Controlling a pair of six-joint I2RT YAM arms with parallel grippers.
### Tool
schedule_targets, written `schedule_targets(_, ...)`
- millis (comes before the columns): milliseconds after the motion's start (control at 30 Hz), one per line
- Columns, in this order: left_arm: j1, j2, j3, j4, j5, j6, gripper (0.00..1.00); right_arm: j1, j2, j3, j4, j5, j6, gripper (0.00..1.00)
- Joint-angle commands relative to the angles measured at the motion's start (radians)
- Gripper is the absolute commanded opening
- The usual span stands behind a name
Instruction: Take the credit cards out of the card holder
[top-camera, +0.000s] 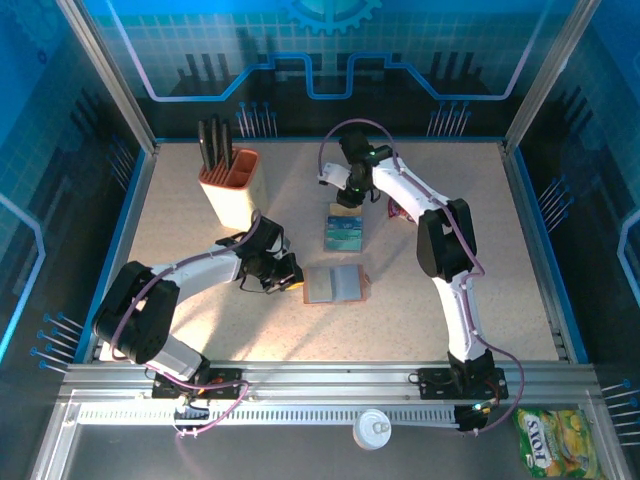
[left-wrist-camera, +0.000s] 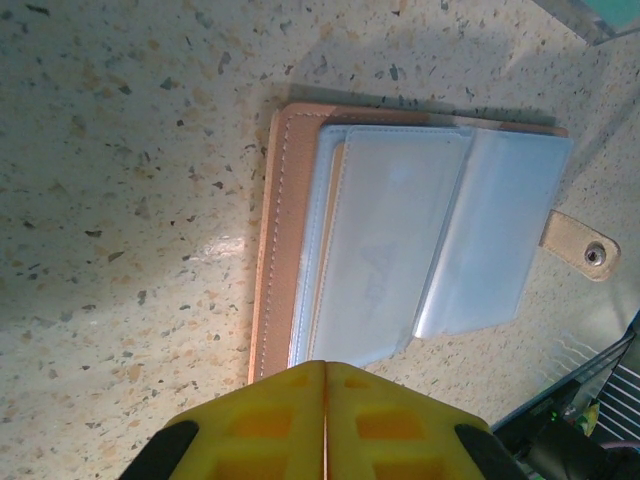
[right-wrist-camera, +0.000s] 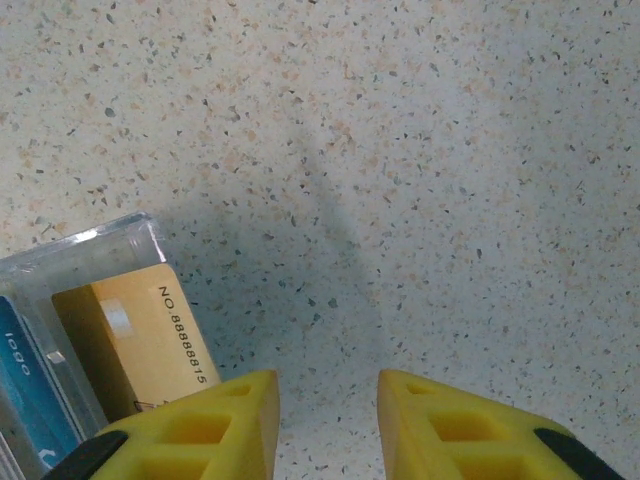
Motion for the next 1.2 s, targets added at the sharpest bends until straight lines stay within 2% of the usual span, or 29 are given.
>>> schedule_targets(0,0.007,-0.016,-0.011,-0.004,-0.002,0.001,0.09,-0.011,-0.013,-0.020,-0.007,-0.003,0.016,0.34)
schedule_targets(400,0.007,0.003,-0.008,0.009,-0.001,0.011,0.09,0.009,-0.170,-0.116,0.049,-0.032,0.131,0.35)
schedule_targets(600,0.007,0.020,-0.022,0.049,0.005,0.001,0.09,0.030,-0.289,-0.268,0.111,-0.130,0.312,0.35)
schedule_targets(833,0.007,0.047,-0.032,0.078,0.019,0.000,0.07,0.059,-0.444,-0.521,0.281,-0.236,0.564,0.35)
schedule_targets(1167,0.007,0.094,-0.027,0.100,0.044,0.007,0.02,0.087,-0.546,-0.784,0.500,-0.323,0.943,0.34)
